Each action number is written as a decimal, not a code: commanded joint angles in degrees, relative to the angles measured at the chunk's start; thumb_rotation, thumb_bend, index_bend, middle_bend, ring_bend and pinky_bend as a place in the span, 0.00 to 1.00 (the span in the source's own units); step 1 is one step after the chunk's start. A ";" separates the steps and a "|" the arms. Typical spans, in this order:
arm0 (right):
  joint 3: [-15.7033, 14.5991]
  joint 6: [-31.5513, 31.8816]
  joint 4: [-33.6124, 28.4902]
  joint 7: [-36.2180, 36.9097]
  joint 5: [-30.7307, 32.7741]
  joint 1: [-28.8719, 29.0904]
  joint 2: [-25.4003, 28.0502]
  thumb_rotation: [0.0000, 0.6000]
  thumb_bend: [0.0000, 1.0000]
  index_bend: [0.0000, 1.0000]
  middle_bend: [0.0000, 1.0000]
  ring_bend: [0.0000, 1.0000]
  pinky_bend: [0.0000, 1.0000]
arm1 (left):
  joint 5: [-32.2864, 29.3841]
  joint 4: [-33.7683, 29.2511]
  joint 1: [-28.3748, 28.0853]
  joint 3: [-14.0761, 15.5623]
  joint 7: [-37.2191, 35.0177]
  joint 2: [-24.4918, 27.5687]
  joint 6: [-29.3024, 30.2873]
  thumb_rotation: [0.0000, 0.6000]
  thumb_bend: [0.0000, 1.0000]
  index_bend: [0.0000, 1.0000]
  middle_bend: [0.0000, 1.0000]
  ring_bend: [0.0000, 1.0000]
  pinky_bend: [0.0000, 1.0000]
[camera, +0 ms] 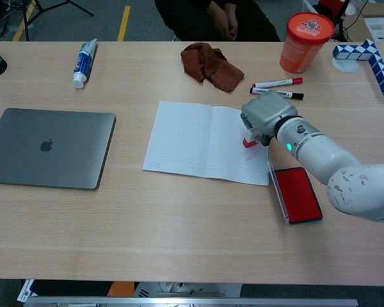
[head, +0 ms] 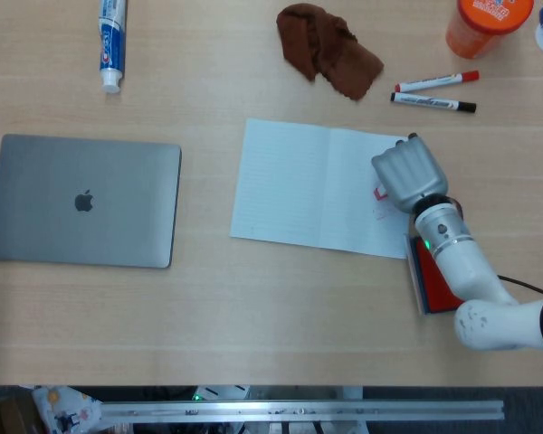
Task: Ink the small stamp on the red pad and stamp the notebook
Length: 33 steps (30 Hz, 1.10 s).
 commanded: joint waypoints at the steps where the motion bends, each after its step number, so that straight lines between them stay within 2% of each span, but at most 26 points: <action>1: 0.11 -0.03 0.18 -0.06 -0.07 -0.07 -0.10 1.00 0.47 0.87 0.63 0.44 0.37 | -0.02 0.00 0.00 -0.03 -0.03 -0.01 0.01 1.00 0.29 0.00 0.00 0.00 0.02; 11: 0.77 -0.20 -0.84 0.83 -0.55 -0.60 0.78 1.00 0.47 0.87 0.63 0.44 0.37 | -0.01 -0.10 -0.05 -0.05 0.09 0.04 -0.07 1.00 0.29 0.00 0.00 0.00 0.02; 22: 2.77 1.48 -7.23 3.32 -1.00 -1.47 7.65 1.00 0.47 0.87 0.63 0.44 0.37 | 0.89 -1.26 -0.28 0.04 0.89 0.31 0.17 1.00 0.29 0.00 0.00 0.00 0.02; 27: 3.60 0.99 -6.59 3.97 -0.19 -1.22 8.45 1.00 0.48 0.87 0.63 0.44 0.37 | 0.93 -1.79 -0.30 0.02 1.32 0.44 0.21 1.00 0.29 0.00 0.00 0.00 0.02; 33: 4.29 0.05 -3.53 3.81 0.94 -0.32 6.83 1.00 0.48 0.87 0.63 0.44 0.37 | 0.80 -2.09 -0.44 0.03 1.68 0.49 -0.12 1.00 0.29 0.00 0.00 0.00 0.02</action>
